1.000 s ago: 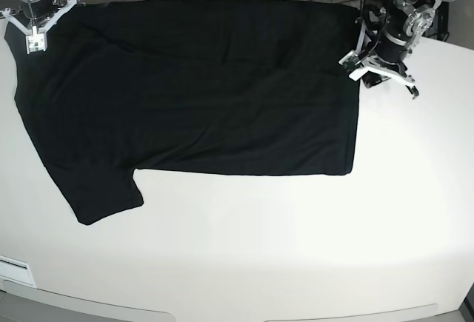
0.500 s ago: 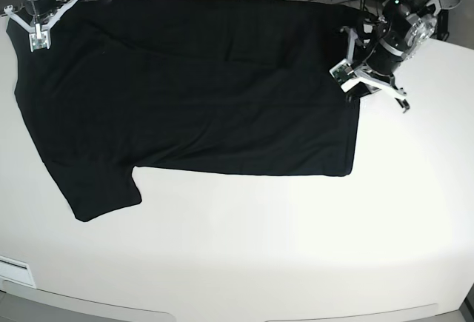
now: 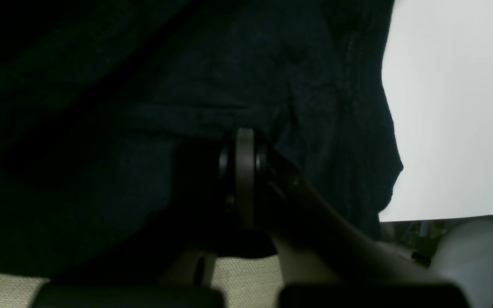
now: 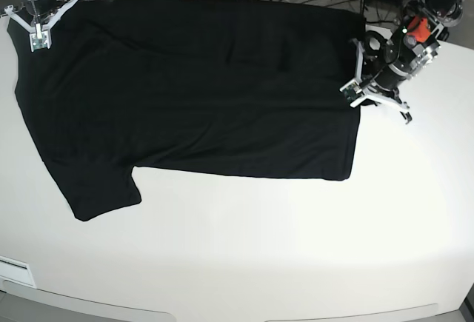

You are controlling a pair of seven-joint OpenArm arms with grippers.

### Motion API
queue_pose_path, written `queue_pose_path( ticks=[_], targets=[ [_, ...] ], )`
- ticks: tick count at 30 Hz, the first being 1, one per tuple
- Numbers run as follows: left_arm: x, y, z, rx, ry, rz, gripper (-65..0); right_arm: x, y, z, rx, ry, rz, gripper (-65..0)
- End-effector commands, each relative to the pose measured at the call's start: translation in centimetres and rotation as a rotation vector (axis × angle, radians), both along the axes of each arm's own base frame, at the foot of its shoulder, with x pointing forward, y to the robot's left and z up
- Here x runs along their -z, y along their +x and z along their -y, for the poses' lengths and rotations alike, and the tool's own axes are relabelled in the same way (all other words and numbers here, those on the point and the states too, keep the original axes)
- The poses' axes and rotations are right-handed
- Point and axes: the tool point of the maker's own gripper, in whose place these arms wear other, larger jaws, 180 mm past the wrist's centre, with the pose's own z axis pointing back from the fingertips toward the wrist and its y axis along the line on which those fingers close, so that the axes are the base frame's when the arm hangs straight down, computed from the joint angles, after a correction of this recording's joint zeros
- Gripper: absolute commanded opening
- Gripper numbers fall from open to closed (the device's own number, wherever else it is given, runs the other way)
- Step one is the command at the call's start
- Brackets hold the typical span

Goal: Fold the T-shirt properly
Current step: 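Open both grippers and release the folded edge, then move left gripper to the opposite hem corner and grasp it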

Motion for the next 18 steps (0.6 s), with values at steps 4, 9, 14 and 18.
queue_pose_path(
  ticks=[4,9,14,18],
  targets=[
    [-0.5,1.6,-1.2,-0.030,-0.011,0.008,-65.0,1.3,-2.5,-1.5,-0.005,0.074,-0.113,-65.0],
    [-0.8,1.9,-1.0,-0.029,-0.012,0.020,-65.0,1.3,-2.5,-1.5,-0.004,0.074,-0.113,-65.0],
    [-2.2,1.9,0.5,-0.003,-0.025,0.041,-65.0,1.3,-2.5,-1.5,-0.005,0.074,-0.111,-65.0],
    [-2.8,2.0,1.0,0.003,-0.035,0.057,-65.0,0.7,-1.8,-1.7,-0.001,0.069,-0.086,-65.0]
  ],
)
